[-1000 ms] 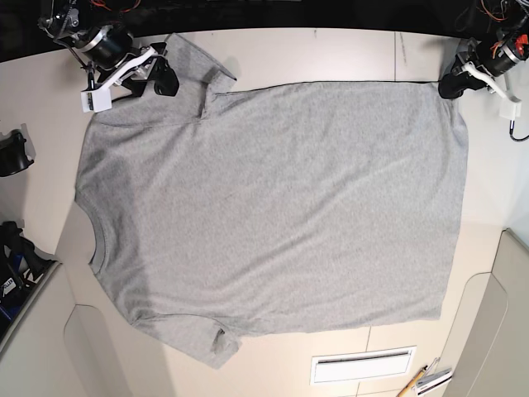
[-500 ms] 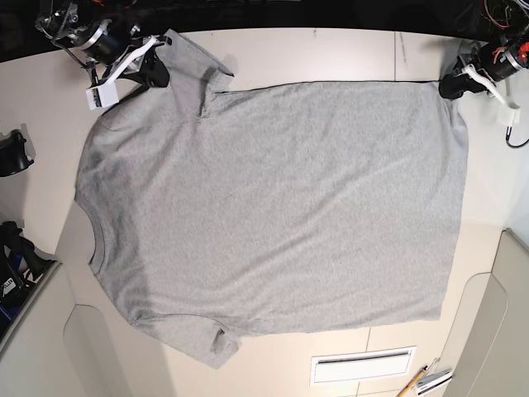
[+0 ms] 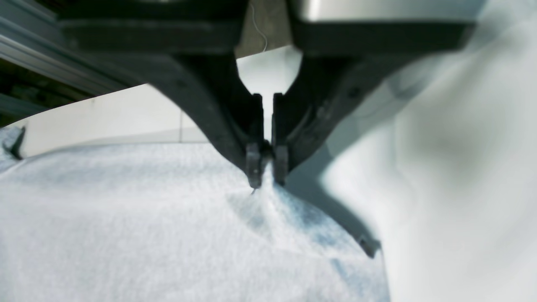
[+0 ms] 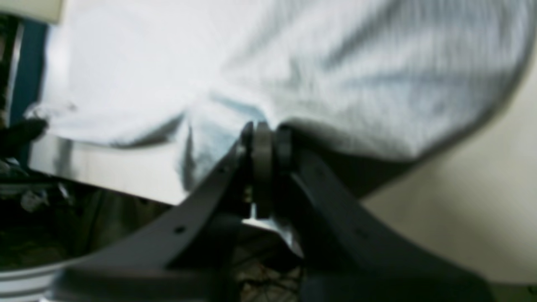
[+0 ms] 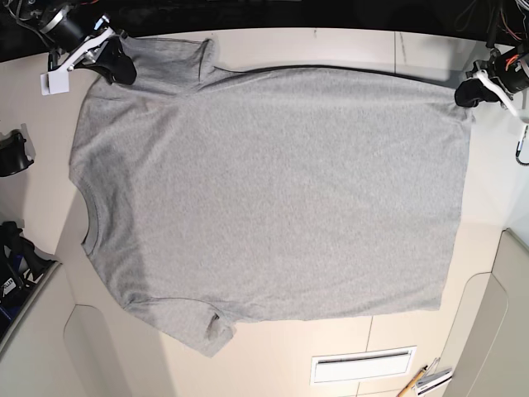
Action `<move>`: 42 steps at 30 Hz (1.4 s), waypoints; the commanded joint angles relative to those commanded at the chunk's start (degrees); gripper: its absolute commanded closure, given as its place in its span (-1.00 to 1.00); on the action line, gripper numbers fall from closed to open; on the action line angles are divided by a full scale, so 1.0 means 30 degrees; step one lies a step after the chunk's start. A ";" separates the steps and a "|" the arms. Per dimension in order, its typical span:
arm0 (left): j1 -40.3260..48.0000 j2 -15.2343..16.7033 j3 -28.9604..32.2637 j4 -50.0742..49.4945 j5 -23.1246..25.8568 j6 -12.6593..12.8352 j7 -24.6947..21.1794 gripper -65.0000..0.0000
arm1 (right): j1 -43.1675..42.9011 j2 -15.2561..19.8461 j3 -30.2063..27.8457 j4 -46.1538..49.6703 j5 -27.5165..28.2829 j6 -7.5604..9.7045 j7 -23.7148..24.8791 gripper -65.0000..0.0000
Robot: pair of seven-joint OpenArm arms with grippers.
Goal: Fold the T-shirt properly
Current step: 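Lift the gripped shoulder edge with both grippers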
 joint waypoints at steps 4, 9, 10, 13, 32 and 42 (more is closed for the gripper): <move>-0.0576 0.0000 0.0000 0.0000 0.0036 0.0000 -0.0219 1.00 | 0.1166 0.0000 0.0015 0.0022 0.0007 0.0000 -0.0073 1.00; -0.1668 0.0000 0.0007 -0.0007 0.0386 0.0000 -0.0714 1.00 | 0.2936 0.0000 0.0015 0.0022 -0.0583 0.0000 -0.0197 1.00; -0.1960 -0.0007 0.0007 -0.0007 0.0831 0.0000 -0.0969 1.00 | 0.3351 0.0000 0.0007 0.0022 -0.0801 0.0000 -0.0189 1.00; -0.2499 -0.0044 0.0007 -0.0029 0.2317 0.0000 -0.2193 1.00 | 0.4634 0.0000 0.0007 0.0015 -0.1574 -0.0007 -0.0138 1.00; -0.6390 -0.0029 0.2339 -0.4554 0.5319 0.0000 -0.5661 1.00 | 1.2356 0.1013 -0.2113 -0.7235 -0.4233 -0.0007 0.0117 1.00; -0.8794 -0.0029 0.3643 -0.6965 0.7541 0.0000 -0.7096 1.00 | 1.4418 0.1013 -0.2164 -1.0163 -0.5712 -0.0007 0.1122 1.00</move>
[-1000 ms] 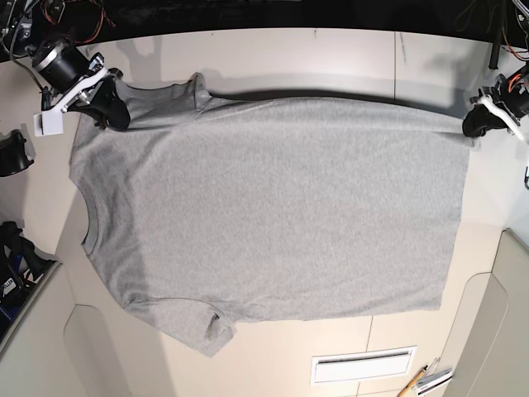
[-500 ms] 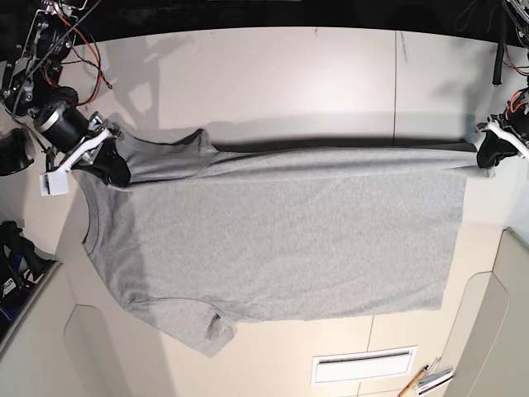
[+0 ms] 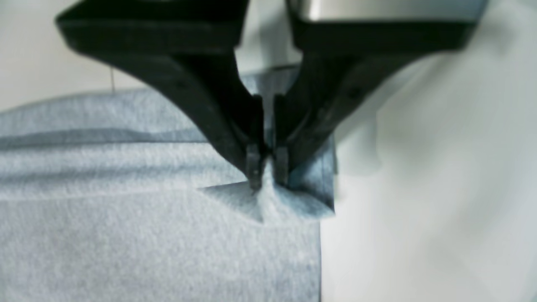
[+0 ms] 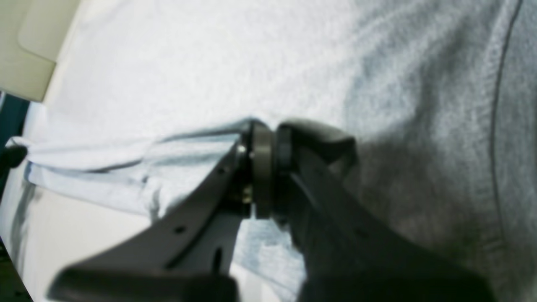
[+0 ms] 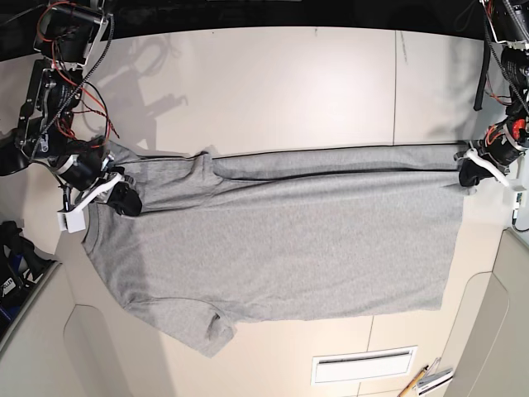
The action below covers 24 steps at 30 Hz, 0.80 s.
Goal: Fold the T-shirt properly
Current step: 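Lift the gripped shoulder edge with both grippers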
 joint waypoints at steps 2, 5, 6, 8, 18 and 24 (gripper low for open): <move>0.0000 0.0007 0.0066 -0.0284 0.0007 0.0000 -0.0138 1.00 | -0.0022 -0.0007 0.0000 -0.0364 -0.0015 0.0000 0.0357 0.74; 0.0007 0.0058 0.0066 -0.0699 -0.0007 0.0000 -0.0495 0.80 | -0.0022 -0.0007 0.0000 -0.0860 -0.0007 0.0000 0.0998 0.26; 0.0007 0.0058 0.0066 -0.0787 -0.0007 0.0000 -0.0561 0.64 | -0.0022 -0.0007 0.0007 -0.0882 -0.0007 0.0000 0.0984 0.16; 0.0007 0.0051 0.0066 -0.0831 -0.0080 0.0000 -0.0495 0.47 | -0.0022 -0.0007 0.0007 -0.0882 0.0051 0.0000 0.0976 0.09; 0.0015 0.0036 -0.1479 -0.0794 -0.3840 0.0000 0.2696 0.11 | -0.0080 0.0000 0.1800 0.1399 0.1566 0.0000 -0.1574 0.09; 0.0029 0.0029 -0.3512 -0.0794 -0.6601 0.0000 0.4707 -0.02 | -0.0087 0.0852 0.3155 0.2863 0.1996 -0.0007 -0.2616 0.09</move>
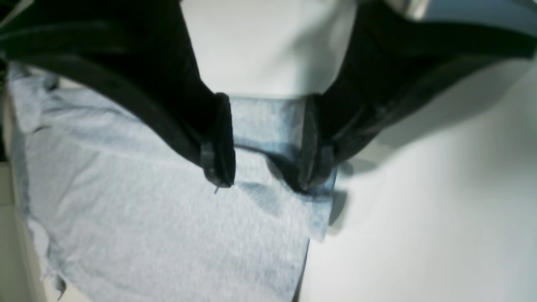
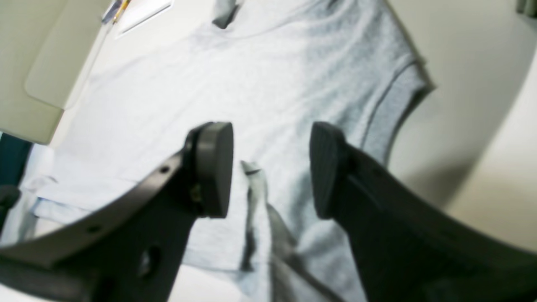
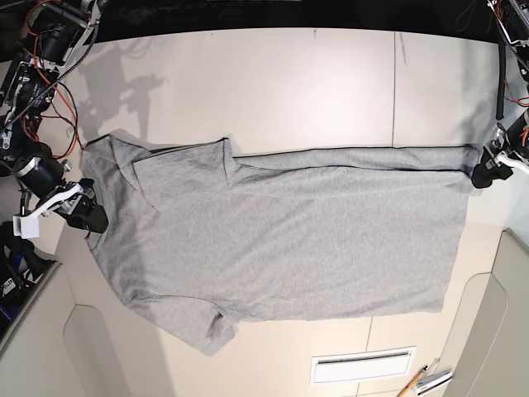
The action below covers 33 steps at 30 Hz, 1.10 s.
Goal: Fold the T-shirt properly
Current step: 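Lift the gripped shoulder edge with both grippers, then drag the lifted edge across the shirt toward the hem with both grippers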
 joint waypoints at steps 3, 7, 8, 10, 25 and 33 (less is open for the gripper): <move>0.0321 0.0007 0.0000 0.0000 -0.0153 0.0000 0.0262 -0.11 | -0.0488 0.0794 0.0058 0.0000 -0.0044 -0.0073 0.0007 0.09; 0.0357 0.0015 0.0000 0.0000 -0.0146 0.0000 0.0270 -0.11 | -0.1508 0.1282 0.0984 0.0000 0.0066 -0.0066 0.0022 -0.38; 0.0364 0.0015 0.0000 0.0000 -0.0138 0.0000 0.0328 -0.11 | -0.1851 0.1333 0.1195 0.0000 0.0095 -0.0066 0.0022 -0.41; 0.0357 0.0015 0.0000 0.0000 -0.0226 0.0000 0.0335 -0.11 | -0.2659 0.1319 0.1362 0.0000 0.0554 -0.0051 0.0015 -0.40; 0.0627 0.1202 0.0022 -0.0044 0.1064 0.0000 -0.0197 -0.38 | -0.4371 -0.0117 0.0277 -0.1435 0.1093 0.0007 0.0758 -0.40; 0.0612 0.1705 0.0648 -0.0073 0.3978 0.0000 -0.2237 -0.38 | -0.3847 -0.0809 -0.1056 -0.1435 0.1056 0.0007 0.1158 -0.40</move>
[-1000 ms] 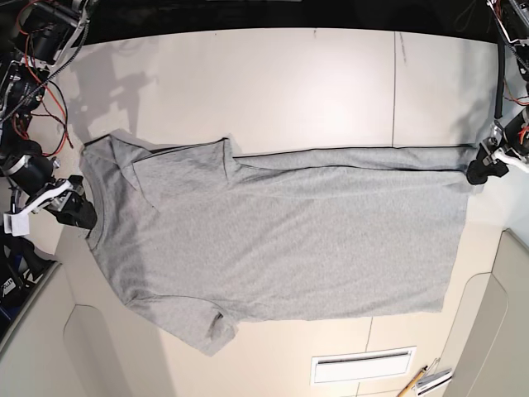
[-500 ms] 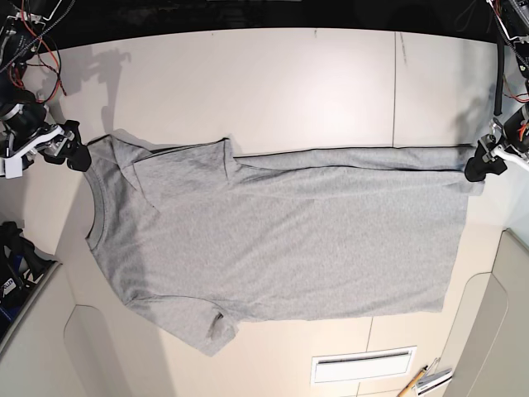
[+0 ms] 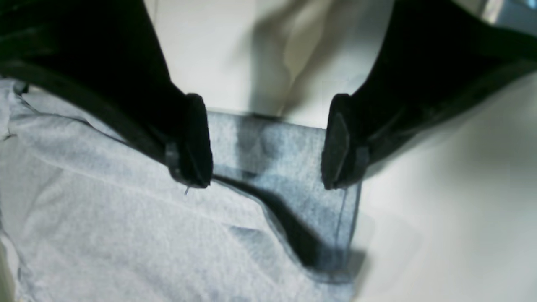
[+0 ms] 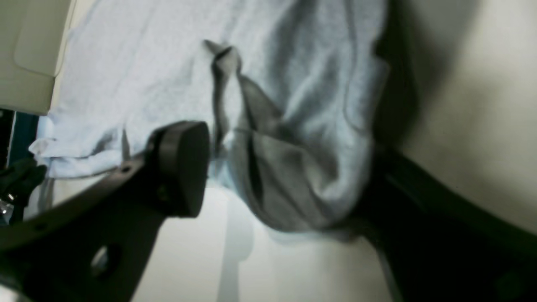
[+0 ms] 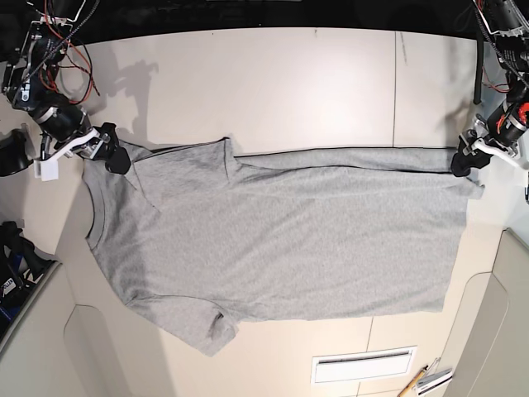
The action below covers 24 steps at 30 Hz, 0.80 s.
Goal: Fold the T-shirt properly
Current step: 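Drag the lifted edge across the shirt toward the hem with both grippers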
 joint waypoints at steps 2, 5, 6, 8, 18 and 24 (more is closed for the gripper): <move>-0.0007 -0.0066 -0.0051 0.0007 -0.0189 0.0000 -0.0029 -0.38 | 0.0226 -0.0226 -0.0175 0.0000 -0.0386 0.0000 -0.0015 -0.40; -0.0007 -0.0357 -0.0823 0.0277 -0.1661 0.0000 0.0284 -0.38 | 0.0321 -0.0248 -0.0262 0.0000 -0.0641 -0.0015 0.0000 -0.40; 0.0000 -0.0437 -0.1202 0.0393 -0.1945 0.0000 0.0452 -0.38 | 0.0313 -0.0240 -0.0262 0.0000 -0.0787 -0.0022 -0.0007 -0.40; 0.0007 -0.0532 -0.1902 0.0415 -0.1953 0.0000 0.0576 -0.38 | 0.0306 -0.0240 -0.0262 0.0000 -0.0918 -0.0022 -0.0051 -0.40; -0.0051 -0.0044 -0.1173 -0.1304 -0.0291 0.0000 -0.0663 -0.38 | 0.0430 -0.0255 -0.0270 0.0000 -0.0619 -0.0015 -0.0073 -0.40; -0.0058 0.0576 -0.0095 -0.1821 0.0903 0.0000 -0.1406 -0.38 | 0.0423 -0.0262 -0.0364 0.0000 -0.0386 -0.0007 -0.0073 -0.40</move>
